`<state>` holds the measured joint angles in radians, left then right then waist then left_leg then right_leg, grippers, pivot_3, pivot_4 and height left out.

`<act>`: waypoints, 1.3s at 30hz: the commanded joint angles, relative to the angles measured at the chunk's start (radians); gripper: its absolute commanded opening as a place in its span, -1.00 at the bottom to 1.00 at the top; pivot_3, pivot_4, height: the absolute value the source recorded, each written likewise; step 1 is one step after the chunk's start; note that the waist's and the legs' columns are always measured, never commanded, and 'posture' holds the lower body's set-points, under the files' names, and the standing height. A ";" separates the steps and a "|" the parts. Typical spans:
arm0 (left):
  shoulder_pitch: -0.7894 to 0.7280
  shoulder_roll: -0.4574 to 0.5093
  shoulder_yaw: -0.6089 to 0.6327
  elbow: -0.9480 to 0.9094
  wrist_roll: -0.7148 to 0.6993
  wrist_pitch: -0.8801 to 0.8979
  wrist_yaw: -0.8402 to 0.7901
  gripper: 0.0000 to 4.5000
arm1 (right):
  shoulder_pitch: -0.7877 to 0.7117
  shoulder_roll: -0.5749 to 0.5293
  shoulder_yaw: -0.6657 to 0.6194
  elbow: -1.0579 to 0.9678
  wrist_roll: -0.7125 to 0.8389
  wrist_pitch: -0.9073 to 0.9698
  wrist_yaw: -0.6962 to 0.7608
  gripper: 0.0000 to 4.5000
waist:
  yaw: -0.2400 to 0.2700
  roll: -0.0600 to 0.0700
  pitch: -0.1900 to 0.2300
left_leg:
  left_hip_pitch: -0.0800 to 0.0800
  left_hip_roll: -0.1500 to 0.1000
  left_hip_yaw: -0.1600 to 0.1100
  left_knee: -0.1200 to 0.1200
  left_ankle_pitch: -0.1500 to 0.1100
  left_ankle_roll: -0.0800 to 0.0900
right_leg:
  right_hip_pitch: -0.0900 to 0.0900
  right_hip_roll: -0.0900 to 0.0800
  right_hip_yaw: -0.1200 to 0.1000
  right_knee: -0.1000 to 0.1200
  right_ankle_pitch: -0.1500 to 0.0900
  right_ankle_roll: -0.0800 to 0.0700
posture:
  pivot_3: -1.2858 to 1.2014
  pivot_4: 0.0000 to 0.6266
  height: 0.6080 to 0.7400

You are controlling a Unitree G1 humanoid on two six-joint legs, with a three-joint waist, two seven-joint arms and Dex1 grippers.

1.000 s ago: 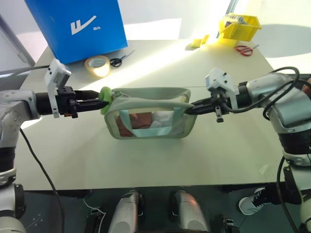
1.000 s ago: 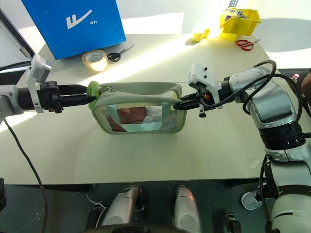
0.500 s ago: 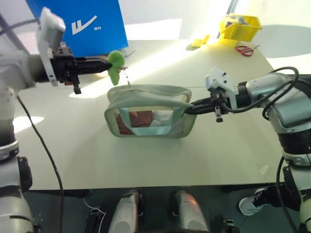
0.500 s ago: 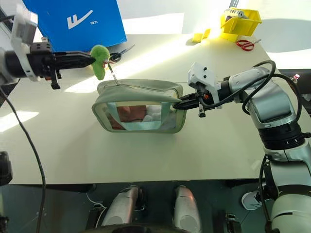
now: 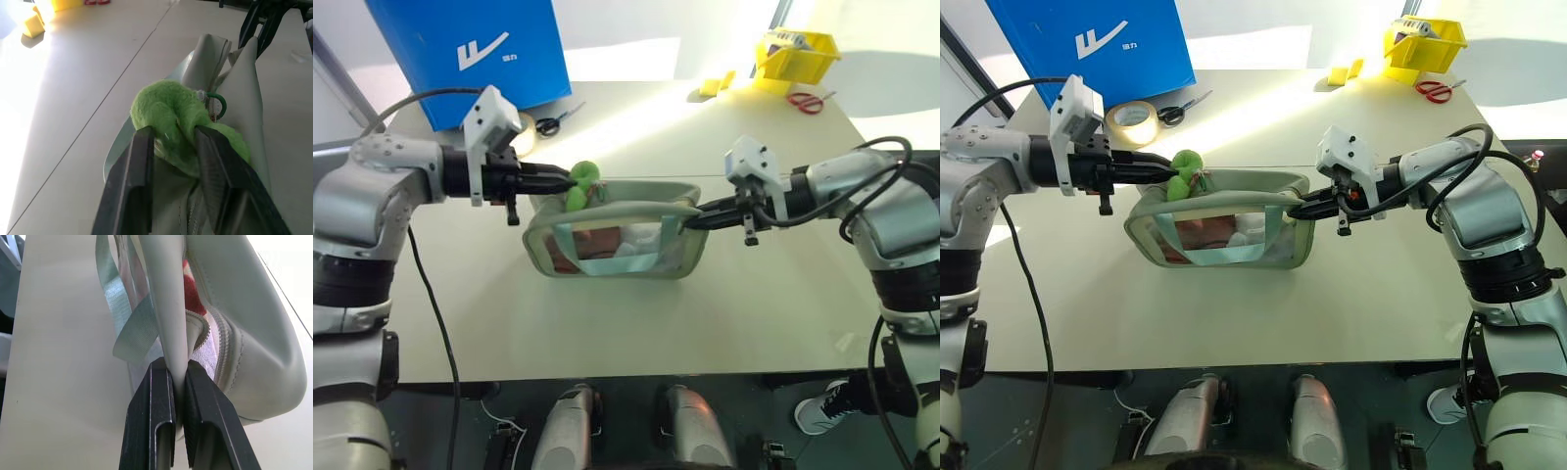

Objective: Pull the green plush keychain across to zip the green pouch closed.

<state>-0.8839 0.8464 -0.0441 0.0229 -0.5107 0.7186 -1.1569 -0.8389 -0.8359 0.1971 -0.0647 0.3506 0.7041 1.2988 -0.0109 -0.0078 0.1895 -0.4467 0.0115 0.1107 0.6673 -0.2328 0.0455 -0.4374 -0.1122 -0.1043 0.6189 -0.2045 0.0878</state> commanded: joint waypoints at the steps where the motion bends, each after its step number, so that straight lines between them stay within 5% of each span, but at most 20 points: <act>1: -0.061 0.026 0.056 0.015 -0.008 0.014 0.003 0.35 | 0.000 -0.004 -0.022 -0.032 0.009 -0.005 -0.007 -1.00 | 0.000 0.000 0.000 | 0.000 0.000 0.000 0.000 0.000 0.000 | 0.000 0.000 0.000 0.000 0.000 0.000 | 0.03 -0.52 1.00; 3: -0.073 0.049 0.065 0.025 0.001 0.005 -0.010 0.79 | -0.001 -0.002 -0.020 -0.028 0.008 -0.010 -0.008 -1.00 | -0.002 0.000 0.000 | 0.000 0.000 0.000 0.000 0.000 0.000 | 0.000 0.000 0.000 0.000 0.000 0.000 | 0.03 -0.52 1.00; 9: -0.046 0.149 0.104 0.009 -0.013 0.011 -0.061 0.79 | -0.003 0.001 -0.014 -0.013 0.001 -0.026 -0.009 -1.00 | -0.002 0.000 0.000 | 0.000 0.000 0.000 0.000 0.002 -0.004 | 0.000 0.000 0.000 0.000 0.000 0.000 | 0.03 -0.52 1.00; 14: 0.118 0.208 0.148 -0.148 -0.081 0.071 -0.094 0.79 | -0.004 -0.001 -0.014 -0.009 -0.001 -0.032 -0.009 -1.00 | -0.003 0.000 0.000 | 0.000 0.000 0.000 0.000 0.001 -0.003 | 0.000 0.000 0.000 0.000 0.000 0.000 | 0.03 -0.52 1.00; 24: 0.309 0.169 0.103 -0.227 0.023 -0.051 0.007 0.79 | -0.011 0.002 -0.007 -0.008 -0.004 -0.026 -0.009 -1.00 | -0.001 0.000 0.000 | 0.001 0.000 -0.001 0.000 0.000 0.000 | 0.001 -0.001 0.000 -0.001 0.000 -0.001 | 0.03 -0.52 1.00; 27: 0.303 0.151 0.093 -0.203 0.043 -0.077 0.014 0.40 | -0.014 0.004 -0.005 -0.012 -0.003 -0.019 -0.009 -1.00 | -0.001 0.000 0.000 | 0.001 0.000 -0.001 0.000 -0.001 0.000 | 0.001 -0.001 0.000 -0.001 0.000 -0.001 | 0.03 -0.52 1.00; 33: 0.281 0.127 0.068 -0.152 0.098 -0.132 0.033 -0.96 | -0.016 0.009 -0.005 -0.015 0.000 -0.008 -0.014 -1.00 | -0.001 0.000 0.000 | 0.001 0.000 0.000 0.000 -0.001 0.000 | 0.001 -0.001 0.000 -0.001 0.000 -0.001 | 0.03 -0.52 1.00; 39: 0.228 0.089 0.057 -0.099 0.142 -0.166 0.071 -0.99 | -0.017 0.008 -0.006 -0.039 0.021 0.022 -0.005 -1.00 | 0.001 0.000 0.000 | 0.001 0.000 0.000 0.000 -0.001 0.001 | 0.001 -0.001 0.000 -0.001 0.000 0.000 | 0.03 -0.52 1.00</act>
<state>-0.6312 0.9311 -0.0032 -0.0746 -0.3864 0.5725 -1.1061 -0.8337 -0.8202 0.2012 -0.0692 0.3595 0.7176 1.2850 -0.0099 -0.0077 0.1894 -0.4460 0.0116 0.1103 0.6670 -0.2338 0.0464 -0.4369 -0.1134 -0.1042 0.6180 -0.2046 0.0875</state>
